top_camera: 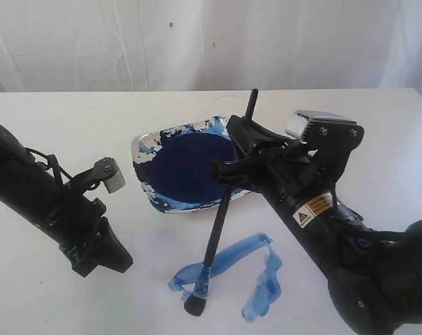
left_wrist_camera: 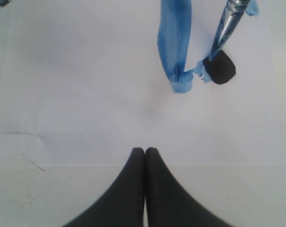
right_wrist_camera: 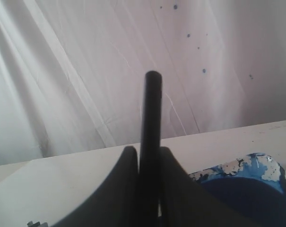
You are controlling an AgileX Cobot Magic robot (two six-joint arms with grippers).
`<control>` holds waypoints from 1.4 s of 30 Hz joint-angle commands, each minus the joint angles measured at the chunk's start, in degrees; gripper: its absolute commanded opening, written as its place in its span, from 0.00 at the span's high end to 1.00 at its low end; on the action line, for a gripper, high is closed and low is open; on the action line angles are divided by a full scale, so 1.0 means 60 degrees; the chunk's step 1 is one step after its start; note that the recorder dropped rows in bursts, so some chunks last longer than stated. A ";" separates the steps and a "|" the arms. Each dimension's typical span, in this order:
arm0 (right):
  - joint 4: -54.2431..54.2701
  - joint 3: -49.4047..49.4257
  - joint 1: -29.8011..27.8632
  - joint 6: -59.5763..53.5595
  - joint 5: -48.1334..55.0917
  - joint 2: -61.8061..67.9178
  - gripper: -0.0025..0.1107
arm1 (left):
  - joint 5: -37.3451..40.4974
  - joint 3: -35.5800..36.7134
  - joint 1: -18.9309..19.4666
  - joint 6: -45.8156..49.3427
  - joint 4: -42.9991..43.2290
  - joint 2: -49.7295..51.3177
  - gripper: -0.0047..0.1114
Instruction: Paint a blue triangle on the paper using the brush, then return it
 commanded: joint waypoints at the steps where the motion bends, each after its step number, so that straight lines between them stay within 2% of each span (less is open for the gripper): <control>1: -0.0206 0.0655 -0.0007 -0.0612 0.0664 -0.0372 0.98 | 0.0151 0.0031 0.0034 0.0068 -0.0081 -0.0025 0.96; 24: 0.0306 0.2348 -0.0007 -0.1001 0.0664 -0.1984 0.98 | 0.0134 0.0031 0.0034 0.0068 -0.0158 -0.0025 0.96; 42: 0.0272 0.2622 -0.0007 -0.1248 0.0664 -0.3042 0.98 | 0.0134 0.0031 0.0034 0.0068 -0.0249 -0.0025 0.96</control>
